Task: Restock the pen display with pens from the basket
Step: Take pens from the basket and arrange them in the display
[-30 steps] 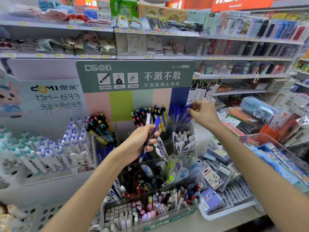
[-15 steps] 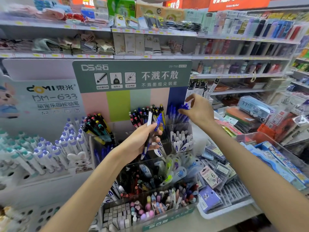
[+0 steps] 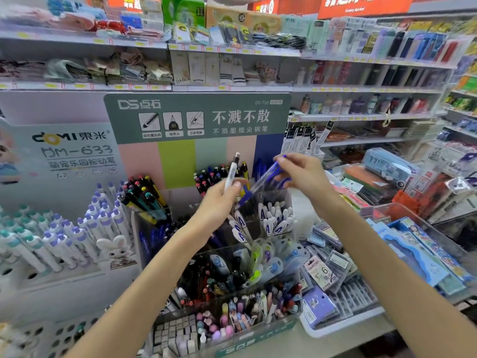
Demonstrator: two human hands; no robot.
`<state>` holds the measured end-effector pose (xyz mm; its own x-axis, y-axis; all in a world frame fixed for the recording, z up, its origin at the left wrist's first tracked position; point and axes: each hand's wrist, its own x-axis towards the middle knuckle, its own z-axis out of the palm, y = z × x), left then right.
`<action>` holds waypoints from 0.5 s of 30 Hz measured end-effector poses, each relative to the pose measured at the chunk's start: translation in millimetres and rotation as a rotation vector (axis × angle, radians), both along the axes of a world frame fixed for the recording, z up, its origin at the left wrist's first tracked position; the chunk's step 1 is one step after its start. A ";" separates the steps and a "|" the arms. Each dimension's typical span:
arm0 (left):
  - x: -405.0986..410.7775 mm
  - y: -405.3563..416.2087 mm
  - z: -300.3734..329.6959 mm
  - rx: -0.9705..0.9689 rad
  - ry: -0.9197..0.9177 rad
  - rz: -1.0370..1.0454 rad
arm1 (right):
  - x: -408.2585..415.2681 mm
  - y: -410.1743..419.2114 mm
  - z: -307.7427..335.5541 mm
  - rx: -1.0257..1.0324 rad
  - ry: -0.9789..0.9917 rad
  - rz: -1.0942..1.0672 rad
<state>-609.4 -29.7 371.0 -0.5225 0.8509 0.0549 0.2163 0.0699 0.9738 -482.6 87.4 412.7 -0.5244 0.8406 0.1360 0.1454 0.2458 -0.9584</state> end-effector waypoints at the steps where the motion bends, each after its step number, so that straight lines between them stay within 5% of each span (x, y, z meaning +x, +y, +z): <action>1: -4.0 -0.7 3.8 0.056 -0.016 0.041 | 2.9 4.6 4.0 -0.015 0.034 -0.050; 7: -11.9 5.5 38.8 0.158 -0.350 0.047 | 13.6 18.0 12.1 -0.047 0.083 -0.114; 15: -15.2 17.4 47.2 0.293 0.129 0.019 | 26.2 24.2 2.7 -0.024 0.058 -0.144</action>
